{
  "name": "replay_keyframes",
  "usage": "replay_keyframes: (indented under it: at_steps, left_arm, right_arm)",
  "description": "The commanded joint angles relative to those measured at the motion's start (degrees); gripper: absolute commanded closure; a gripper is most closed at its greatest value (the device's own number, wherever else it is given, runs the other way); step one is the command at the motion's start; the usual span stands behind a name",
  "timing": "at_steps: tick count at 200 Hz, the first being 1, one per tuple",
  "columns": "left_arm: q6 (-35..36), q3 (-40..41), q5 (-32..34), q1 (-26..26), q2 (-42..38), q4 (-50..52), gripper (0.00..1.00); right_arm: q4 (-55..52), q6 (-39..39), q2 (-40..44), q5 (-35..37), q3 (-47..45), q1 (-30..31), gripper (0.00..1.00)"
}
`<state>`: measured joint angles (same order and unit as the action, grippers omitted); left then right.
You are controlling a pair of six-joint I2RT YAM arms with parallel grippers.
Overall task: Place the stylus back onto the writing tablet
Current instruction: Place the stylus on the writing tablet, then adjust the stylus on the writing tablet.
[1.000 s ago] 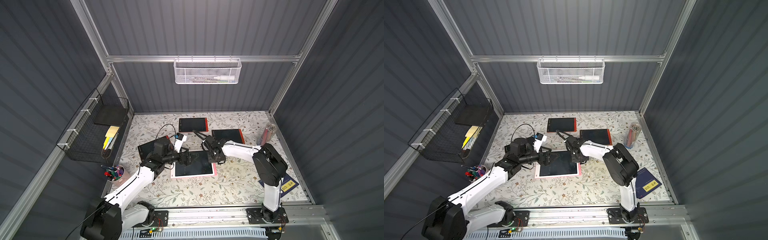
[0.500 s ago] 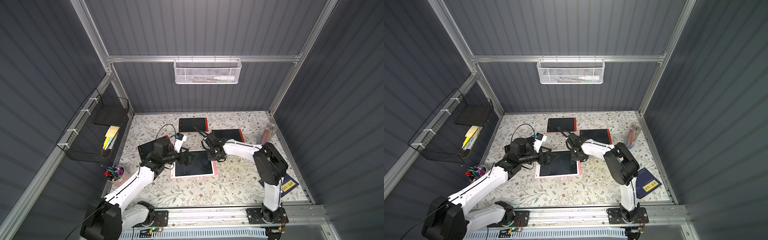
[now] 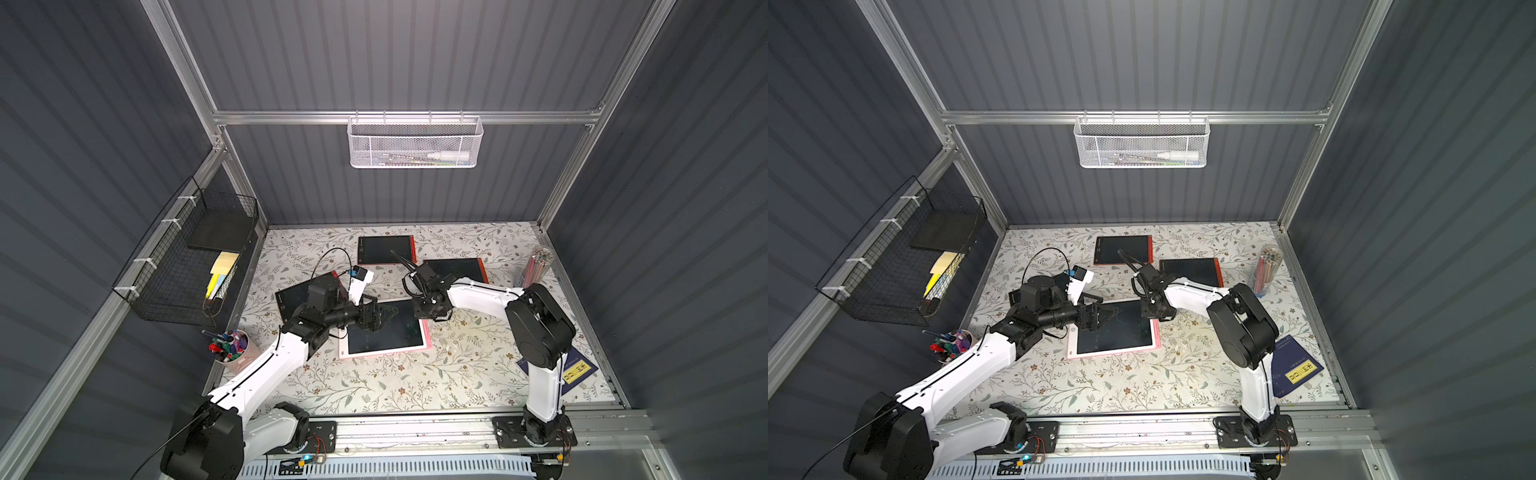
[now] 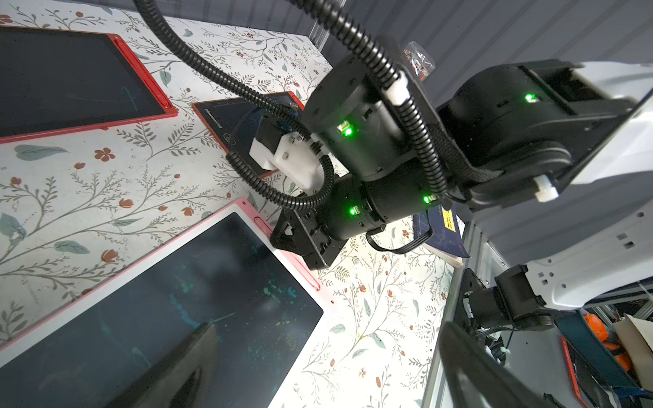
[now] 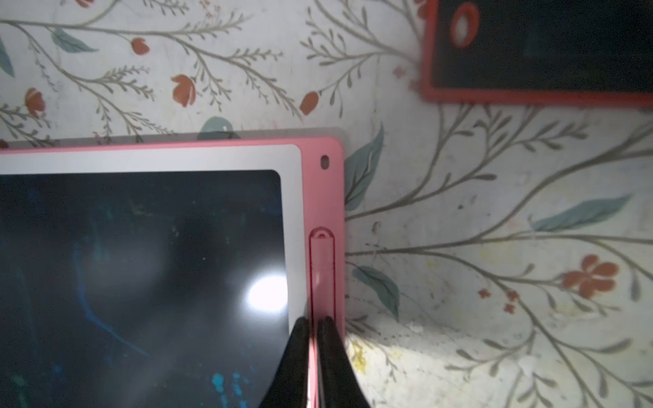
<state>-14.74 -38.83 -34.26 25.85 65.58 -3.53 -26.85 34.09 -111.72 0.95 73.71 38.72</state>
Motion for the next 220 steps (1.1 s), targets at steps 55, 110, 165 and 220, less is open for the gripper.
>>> replay_keyframes:
  at_steps: [55,110,165,220]
  left_arm:
    - [-1.43,-6.65,11.28,6.7,5.56,0.82,0.01]
    - [-4.04,-15.75,29.79,17.21,21.72,4.51,0.22]
    - [-4.15,-21.86,35.52,21.07,32.51,7.63,0.61]
    - [-3.19,-24.17,36.96,24.09,37.22,7.39,0.63]
  right_arm:
    - [2.31,-2.13,21.07,-1.66,-16.44,-2.06,0.77]
    - [3.98,-1.99,44.63,-1.61,-31.76,-2.13,0.65]
    - [-0.86,-0.45,54.99,-0.78,-37.45,-2.18,0.62]
    - [2.26,-0.51,62.85,-2.35,-44.07,-2.21,0.52]
